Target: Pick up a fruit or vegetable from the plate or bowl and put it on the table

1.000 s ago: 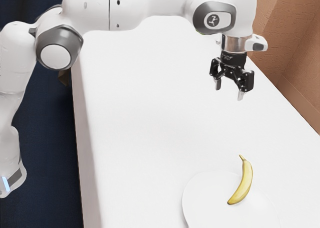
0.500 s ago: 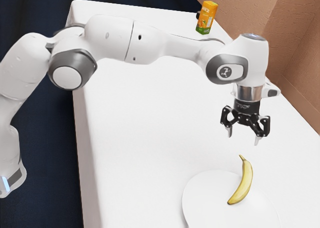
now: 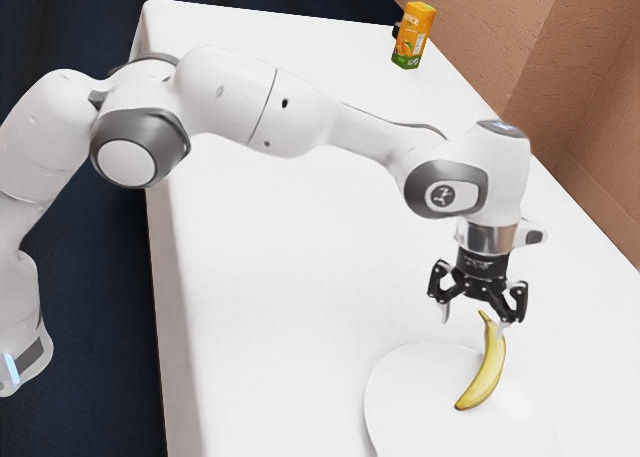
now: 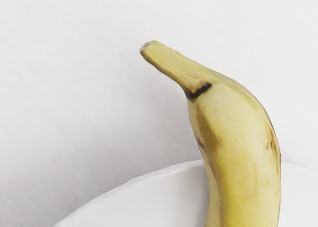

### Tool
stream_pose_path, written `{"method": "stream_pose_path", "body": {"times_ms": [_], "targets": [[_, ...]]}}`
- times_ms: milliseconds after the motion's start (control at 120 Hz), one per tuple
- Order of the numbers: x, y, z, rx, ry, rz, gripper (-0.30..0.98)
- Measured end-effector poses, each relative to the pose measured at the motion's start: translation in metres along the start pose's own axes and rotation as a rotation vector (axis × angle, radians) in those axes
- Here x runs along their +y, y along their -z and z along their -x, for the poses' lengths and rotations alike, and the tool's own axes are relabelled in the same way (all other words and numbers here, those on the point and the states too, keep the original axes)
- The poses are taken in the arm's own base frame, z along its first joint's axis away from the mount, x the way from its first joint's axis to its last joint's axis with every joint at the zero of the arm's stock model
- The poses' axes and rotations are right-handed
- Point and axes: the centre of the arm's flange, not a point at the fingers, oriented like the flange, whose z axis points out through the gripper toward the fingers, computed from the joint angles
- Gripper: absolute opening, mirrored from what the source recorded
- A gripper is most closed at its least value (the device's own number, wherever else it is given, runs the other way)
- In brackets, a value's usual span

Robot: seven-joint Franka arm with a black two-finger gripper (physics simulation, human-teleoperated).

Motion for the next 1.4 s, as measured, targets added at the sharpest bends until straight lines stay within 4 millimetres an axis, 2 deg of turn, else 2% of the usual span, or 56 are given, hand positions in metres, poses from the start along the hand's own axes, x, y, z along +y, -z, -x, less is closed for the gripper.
{"method": "stream_pose_path", "body": {"times_ms": [325, 608, 992, 1242, 1400], "targets": [[-0.001, -0.022, -0.001, 0.008, 0.055, 0.000, 0.64], [0.010, -0.020, 0.008, 0.038, 0.061, 0.056, 0.63], [0.020, -0.039, 0.000, 0.078, 0.075, 0.108, 0.61], [0.020, -0.044, -0.002, 0.087, 0.079, 0.110, 0.50], [0.022, -0.046, -0.002, 0.088, 0.074, 0.110, 0.29]]}}
